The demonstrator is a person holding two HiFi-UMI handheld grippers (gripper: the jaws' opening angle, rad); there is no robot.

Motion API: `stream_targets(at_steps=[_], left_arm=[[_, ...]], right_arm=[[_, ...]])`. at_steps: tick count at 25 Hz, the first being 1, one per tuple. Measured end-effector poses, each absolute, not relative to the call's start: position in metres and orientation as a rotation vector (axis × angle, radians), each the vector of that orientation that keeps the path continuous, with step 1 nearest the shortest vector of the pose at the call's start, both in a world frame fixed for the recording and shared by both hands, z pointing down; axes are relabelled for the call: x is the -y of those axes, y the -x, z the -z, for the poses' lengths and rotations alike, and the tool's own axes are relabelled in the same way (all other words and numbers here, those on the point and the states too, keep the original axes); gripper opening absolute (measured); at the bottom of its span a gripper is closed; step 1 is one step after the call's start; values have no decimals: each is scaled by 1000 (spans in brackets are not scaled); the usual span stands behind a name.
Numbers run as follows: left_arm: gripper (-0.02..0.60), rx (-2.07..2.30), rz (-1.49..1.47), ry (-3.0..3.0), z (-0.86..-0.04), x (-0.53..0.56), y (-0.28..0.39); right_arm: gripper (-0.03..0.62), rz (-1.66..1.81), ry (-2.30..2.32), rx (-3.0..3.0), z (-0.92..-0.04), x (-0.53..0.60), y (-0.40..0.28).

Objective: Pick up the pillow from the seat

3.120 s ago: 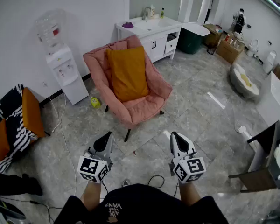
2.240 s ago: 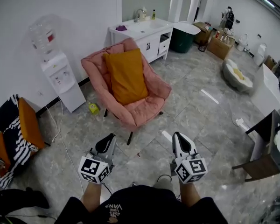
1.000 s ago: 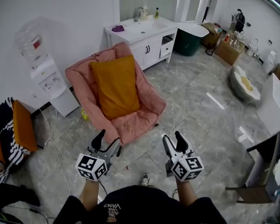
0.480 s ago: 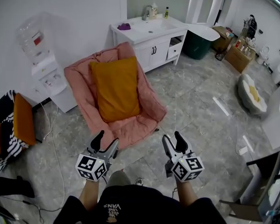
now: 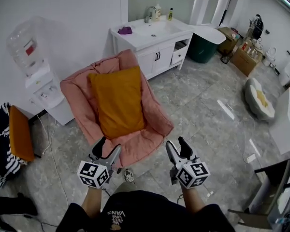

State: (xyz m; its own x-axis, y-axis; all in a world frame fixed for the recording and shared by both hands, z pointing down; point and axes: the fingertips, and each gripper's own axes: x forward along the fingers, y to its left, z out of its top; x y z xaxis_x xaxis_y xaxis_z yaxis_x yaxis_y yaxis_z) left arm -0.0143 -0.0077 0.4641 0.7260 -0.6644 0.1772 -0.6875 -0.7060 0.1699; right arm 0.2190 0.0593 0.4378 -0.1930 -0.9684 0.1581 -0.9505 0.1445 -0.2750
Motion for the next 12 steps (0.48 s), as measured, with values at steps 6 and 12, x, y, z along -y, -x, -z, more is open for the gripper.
stream_targets(at_steps=[6, 12], left_arm=[[290, 1043, -168, -2727, -463, 70, 25], [290, 1095, -138, -2702, -467, 115, 57]], right_arm=[[229, 492, 1977, -2324, -437, 1, -204], [229, 480, 1957, -2351, -436, 54, -180]])
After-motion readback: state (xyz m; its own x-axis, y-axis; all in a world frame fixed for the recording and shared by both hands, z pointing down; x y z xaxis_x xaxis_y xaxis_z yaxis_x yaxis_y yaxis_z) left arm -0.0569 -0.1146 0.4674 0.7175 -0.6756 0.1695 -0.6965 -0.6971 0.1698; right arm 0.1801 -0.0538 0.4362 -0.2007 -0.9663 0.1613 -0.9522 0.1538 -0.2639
